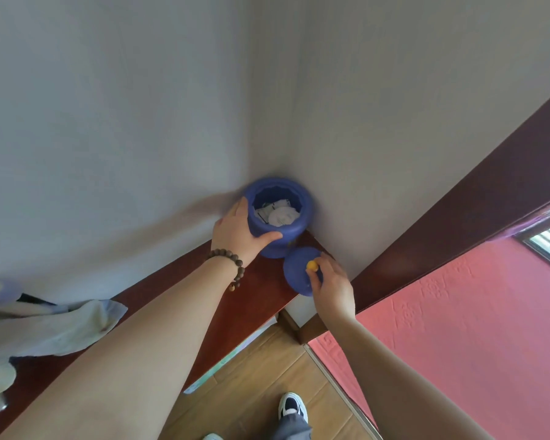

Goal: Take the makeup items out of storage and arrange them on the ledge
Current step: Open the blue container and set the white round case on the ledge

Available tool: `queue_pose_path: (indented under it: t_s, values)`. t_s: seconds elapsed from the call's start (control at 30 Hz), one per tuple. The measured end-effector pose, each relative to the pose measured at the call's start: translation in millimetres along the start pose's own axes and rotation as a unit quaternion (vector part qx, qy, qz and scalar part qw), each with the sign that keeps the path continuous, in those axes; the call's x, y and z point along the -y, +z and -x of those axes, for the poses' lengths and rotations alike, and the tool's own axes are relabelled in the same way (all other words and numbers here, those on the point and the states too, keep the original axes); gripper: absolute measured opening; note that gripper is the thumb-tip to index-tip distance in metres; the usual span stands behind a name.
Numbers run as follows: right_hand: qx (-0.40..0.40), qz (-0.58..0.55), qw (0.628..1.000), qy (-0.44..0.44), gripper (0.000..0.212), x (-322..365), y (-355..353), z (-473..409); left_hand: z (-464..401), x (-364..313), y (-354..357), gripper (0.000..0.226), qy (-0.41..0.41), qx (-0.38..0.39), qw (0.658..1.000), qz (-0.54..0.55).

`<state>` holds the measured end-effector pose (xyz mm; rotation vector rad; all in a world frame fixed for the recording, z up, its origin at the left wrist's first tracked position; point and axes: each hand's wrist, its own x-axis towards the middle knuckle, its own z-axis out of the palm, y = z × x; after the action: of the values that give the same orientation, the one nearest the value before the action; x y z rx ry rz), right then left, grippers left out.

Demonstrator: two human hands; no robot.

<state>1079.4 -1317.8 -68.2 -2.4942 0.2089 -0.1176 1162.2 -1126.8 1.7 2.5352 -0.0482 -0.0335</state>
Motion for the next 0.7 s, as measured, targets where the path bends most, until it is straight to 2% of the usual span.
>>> queue_pose_path:
  t_s: [0.17, 0.33, 0.47, 0.57, 0.7]
  values:
    - [0.054, 0.048, 0.997, 0.038, 0.030, -12.2, 17.3, -23.9, -1.1, 0.5, 1.4, 0.105, 0.000, -0.002, 1.000, 0.001]
    - [0.058, 0.013, 0.996, 0.067, 0.034, -18.5, 19.7, -29.4, -1.9, -1.1, 0.2, 0.104, -0.001, -0.004, 1.000, -0.007]
    - [0.067, -0.023, 0.996, 0.060, 0.046, -11.8, 9.7, -27.9, -1.0, -1.7, -0.6, 0.104, -0.001, 0.004, 1.000, -0.007]
    - [0.040, -0.048, 0.998, 0.027, 0.051, 0.5, -4.2, -22.7, 0.2, -2.1, -2.1, 0.104, -0.003, 0.005, 1.000, -0.003]
    - [-0.055, -0.075, 0.995, -0.040, 0.051, 39.0, -36.1, -29.3, 1.7, -3.6, -4.4, 0.105, -0.008, 0.003, 1.000, 0.013]
